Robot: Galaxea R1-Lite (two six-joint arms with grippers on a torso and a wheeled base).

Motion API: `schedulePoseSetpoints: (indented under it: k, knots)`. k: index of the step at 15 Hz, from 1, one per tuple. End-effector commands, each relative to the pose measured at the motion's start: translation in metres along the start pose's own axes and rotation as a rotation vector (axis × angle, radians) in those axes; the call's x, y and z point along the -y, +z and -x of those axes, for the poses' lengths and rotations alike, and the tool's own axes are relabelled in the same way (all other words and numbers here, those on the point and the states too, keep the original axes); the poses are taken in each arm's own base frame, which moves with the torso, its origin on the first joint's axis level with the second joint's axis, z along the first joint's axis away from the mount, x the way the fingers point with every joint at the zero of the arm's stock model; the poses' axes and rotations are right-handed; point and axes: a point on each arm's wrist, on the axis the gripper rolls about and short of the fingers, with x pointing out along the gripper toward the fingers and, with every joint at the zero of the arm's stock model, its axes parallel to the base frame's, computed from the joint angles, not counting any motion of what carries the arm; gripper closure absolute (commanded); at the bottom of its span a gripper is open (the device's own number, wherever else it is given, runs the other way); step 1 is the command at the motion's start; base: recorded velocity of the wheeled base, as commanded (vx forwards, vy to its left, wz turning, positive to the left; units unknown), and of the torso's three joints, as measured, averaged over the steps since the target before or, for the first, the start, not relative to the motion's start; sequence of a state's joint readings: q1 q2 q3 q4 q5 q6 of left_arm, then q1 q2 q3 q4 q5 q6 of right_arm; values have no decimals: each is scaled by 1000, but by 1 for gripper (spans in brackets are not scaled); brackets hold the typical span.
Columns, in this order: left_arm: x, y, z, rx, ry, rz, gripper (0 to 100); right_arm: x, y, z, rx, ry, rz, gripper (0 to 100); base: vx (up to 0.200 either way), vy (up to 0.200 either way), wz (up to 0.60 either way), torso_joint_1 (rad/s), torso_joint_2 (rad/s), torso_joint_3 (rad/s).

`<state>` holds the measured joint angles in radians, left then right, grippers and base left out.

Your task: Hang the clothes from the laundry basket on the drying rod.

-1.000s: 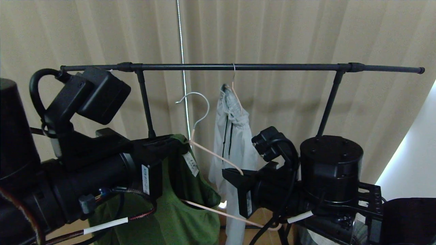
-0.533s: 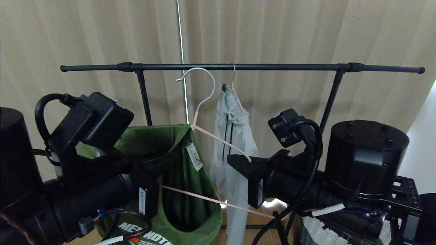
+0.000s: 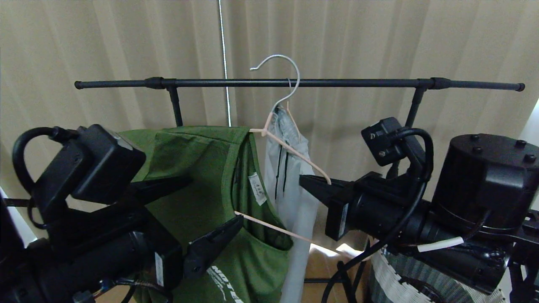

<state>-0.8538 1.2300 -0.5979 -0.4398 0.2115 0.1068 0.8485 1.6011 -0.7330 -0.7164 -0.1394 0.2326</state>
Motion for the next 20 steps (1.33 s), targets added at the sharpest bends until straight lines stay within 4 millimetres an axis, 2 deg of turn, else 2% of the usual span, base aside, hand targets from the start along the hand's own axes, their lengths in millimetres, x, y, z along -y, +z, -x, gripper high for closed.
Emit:
schedulePoseSetpoints:
  k: [1,5,8,12,16,17,20]
  knots:
    - [-3,-3,13,53,-11,-28,0,10,7,8,24,-32,-3,100,0,0,0,0,0,0]
    - [-15,6,25,139,51,-86,0,36,7,26,27,-117,81,100,0,0,0,0,0,0]
    - [-34,10,23,140,123,-215,0,41,2,33,10,-125,111,100,0,0,0,0,0,0]
    - [-47,11,21,158,61,-417,0,40,-1,31,-12,-39,166,100,0,0,0,0,0,0]
    - [-46,4,-1,96,25,-497,0,40,-6,21,-37,-14,197,100,0,0,0,0,0,0]
    - [-46,5,-13,80,18,-536,0,40,-10,16,-56,-11,201,100,0,0,0,0,0,0]
    - [-48,6,-31,54,9,-576,0,35,-12,15,-60,9,227,100,0,0,0,0,0,0]
